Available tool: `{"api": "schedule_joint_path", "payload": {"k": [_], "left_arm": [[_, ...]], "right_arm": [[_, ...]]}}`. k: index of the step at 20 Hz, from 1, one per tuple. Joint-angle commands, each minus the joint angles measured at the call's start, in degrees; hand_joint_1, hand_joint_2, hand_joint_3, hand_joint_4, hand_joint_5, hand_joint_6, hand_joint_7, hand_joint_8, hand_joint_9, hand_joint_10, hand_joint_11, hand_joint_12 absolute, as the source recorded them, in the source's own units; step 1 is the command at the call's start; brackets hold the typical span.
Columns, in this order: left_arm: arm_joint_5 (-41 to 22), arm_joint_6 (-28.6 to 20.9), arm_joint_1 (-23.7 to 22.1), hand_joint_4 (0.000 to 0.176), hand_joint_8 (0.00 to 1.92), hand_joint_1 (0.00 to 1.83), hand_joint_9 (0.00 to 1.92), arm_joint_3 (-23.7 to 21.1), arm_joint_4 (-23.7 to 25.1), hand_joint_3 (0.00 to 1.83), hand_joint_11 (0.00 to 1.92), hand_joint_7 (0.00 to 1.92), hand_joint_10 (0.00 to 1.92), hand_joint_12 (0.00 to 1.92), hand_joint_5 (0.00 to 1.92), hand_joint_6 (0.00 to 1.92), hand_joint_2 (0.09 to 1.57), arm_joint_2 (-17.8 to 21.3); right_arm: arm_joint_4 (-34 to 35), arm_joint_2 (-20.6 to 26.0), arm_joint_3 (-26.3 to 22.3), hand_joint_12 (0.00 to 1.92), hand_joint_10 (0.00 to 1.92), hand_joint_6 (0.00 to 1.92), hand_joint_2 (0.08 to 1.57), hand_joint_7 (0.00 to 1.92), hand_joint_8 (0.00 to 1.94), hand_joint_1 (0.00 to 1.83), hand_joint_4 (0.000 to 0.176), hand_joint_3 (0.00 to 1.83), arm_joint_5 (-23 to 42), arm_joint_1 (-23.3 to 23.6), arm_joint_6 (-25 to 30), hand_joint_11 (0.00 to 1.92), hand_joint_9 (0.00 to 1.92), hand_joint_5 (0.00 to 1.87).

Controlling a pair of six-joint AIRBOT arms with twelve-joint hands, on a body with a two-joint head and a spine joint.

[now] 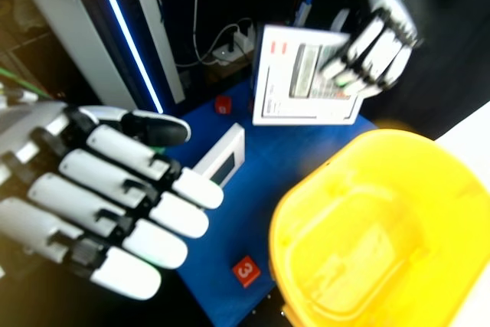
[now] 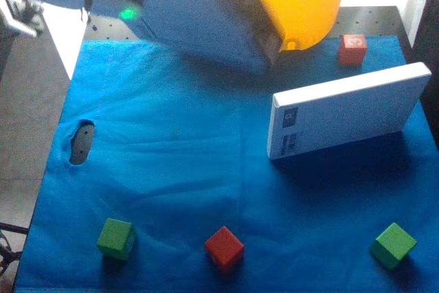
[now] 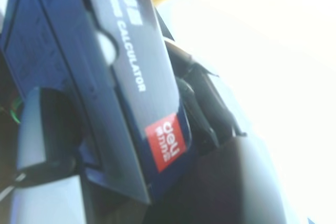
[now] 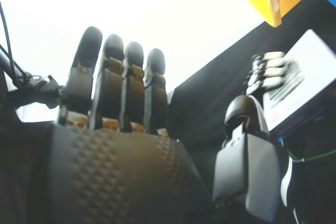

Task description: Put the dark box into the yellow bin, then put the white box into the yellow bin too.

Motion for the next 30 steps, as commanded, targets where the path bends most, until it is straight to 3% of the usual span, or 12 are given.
{"api": "schedule_joint_path", "payload": {"k": [1, 3, 7, 8, 10, 16, 20, 23, 25, 27, 28, 30], "left_arm": [[-5.16, -0.22, -1.46, 0.000, 1.11, 1.35, 0.86, 0.55, -4.96, 0.00, 0.84, 0.78, 1.20, 1.00, 0.89, 1.24, 1.16, -0.17], [-4.77, -0.10, -3.68, 0.000, 1.24, 1.34, 0.87, 1.39, -5.16, 0.00, 0.90, 0.67, 1.28, 0.98, 0.84, 1.25, 1.19, -0.50], [-3.40, 0.08, -7.86, 0.000, 0.85, 1.38, 1.05, 3.37, -5.15, 0.00, 0.96, 0.94, 1.10, 1.00, 0.91, 1.04, 1.10, -1.40], [-3.05, 0.21, -8.65, 0.000, 0.84, 1.47, 1.02, 3.72, -5.14, 0.00, 0.88, 0.93, 1.02, 1.42, 0.97, 0.91, 1.09, -1.54], [-1.70, 1.93, -10.47, 0.000, 1.01, 1.48, 0.97, 4.03, -5.13, 0.00, 0.84, 0.80, 1.03, 1.54, 0.85, 1.12, 1.13, -1.63], [1.70, 5.33, -13.93, 0.000, 0.97, 1.49, 1.01, 6.49, -5.74, 0.00, 0.74, 0.88, 1.02, 1.53, 0.81, 1.19, 1.12, -4.51], [1.95, 5.79, -14.16, 0.000, 0.85, 1.37, 0.97, 9.69, -7.61, 0.00, 0.51, 1.05, 1.05, 1.16, 0.80, 1.25, 1.11, -7.29], [3.45, 7.15, -14.16, 0.000, 0.73, 1.24, 0.98, 11.63, -8.83, 0.00, 0.32, 1.13, 0.22, 1.14, 0.84, 1.20, 1.11, -9.56], [3.67, 7.39, -14.15, 0.020, 0.76, 1.25, 1.12, 12.91, -9.89, 0.00, 0.68, 1.14, 0.41, 1.30, 1.07, 0.84, 1.06, -10.87], [3.63, 7.39, -14.17, 0.087, 0.87, 1.06, 0.54, 13.81, -10.62, 0.00, 0.10, 0.68, 0.89, 1.69, 0.96, 1.03, 1.11, -11.98], [3.36, 7.39, -14.18, 0.000, 1.02, 1.32, 0.91, 14.39, -10.81, 0.00, 0.66, 0.92, 1.11, 1.51, 0.86, 1.19, 1.13, -12.67], [3.23, 7.39, -14.19, 0.000, 0.84, 1.37, 1.17, 15.78, -10.89, 0.00, 0.94, 1.03, 0.86, 1.25, 0.87, 1.08, 1.08, -14.28]], "right_arm": [[0.22, -0.20, 0.31, 0.75, 0.00, 0.00, 1.03, 0.46, 0.00, 0.28, 0.005, 0.00, 6.96, 1.01, 0.21, 0.11, 0.42, 0.53], [0.21, -0.44, 0.40, 0.75, 0.00, 0.00, 1.02, 0.47, 0.00, 0.28, 0.005, 0.00, 6.96, 1.03, 0.21, 0.12, 0.43, 0.53], [0.21, -0.64, 0.52, 0.77, 0.00, 0.00, 1.04, 0.46, 0.00, 0.28, 0.000, 0.00, 6.96, 1.29, 0.21, 0.09, 0.42, 0.50], [0.21, -0.68, 0.52, 0.78, 0.00, 0.01, 1.03, 0.46, 0.00, 0.28, 0.000, 0.00, 6.96, 1.37, 0.21, 0.11, 0.43, 0.52], [0.21, -0.91, 0.61, 0.88, 0.00, 0.00, 1.02, 0.46, 0.00, 0.32, 0.000, 0.00, 6.96, 1.76, 0.21, 0.06, 0.42, 0.52], [-0.34, -1.75, 1.00, 0.91, 0.00, 0.00, 1.00, 0.42, 0.00, 0.30, 0.000, 0.00, 6.96, 2.74, 0.39, 0.00, 0.38, 0.46], [-1.32, -2.40, 1.00, 0.85, 0.00, 0.00, 1.05, 0.49, 0.00, 0.26, 0.000, 0.00, 6.96, 3.95, 0.87, 0.05, 0.42, 0.47], [-3.01, -2.82, 1.01, 0.84, 0.00, 0.00, 1.06, 0.48, 0.00, 0.26, 0.000, 0.00, 6.96, 5.21, 2.35, 0.02, 0.41, 0.45], [-4.26, -3.19, 1.01, 0.85, 0.00, 0.00, 1.05, 0.46, 0.00, 0.29, 0.000, 0.00, 6.95, 6.20, 3.23, 0.00, 0.39, 0.45], [-5.33, -3.66, 1.02, 0.87, 0.00, 0.00, 1.04, 0.45, 0.00, 0.28, 0.000, 0.00, 6.94, 7.17, 3.33, 0.02, 0.39, 0.43], [-5.83, -3.86, 1.02, 0.94, 0.01, 0.00, 1.05, 0.47, 0.00, 0.28, 0.000, 0.00, 6.94, 7.64, 3.41, 0.03, 0.42, 0.43], [-6.43, -4.18, 1.05, 0.97, 0.01, 0.00, 1.06, 0.48, 0.00, 0.27, 0.000, 0.00, 6.94, 8.12, 3.66, 0.03, 0.44, 0.43]]}}
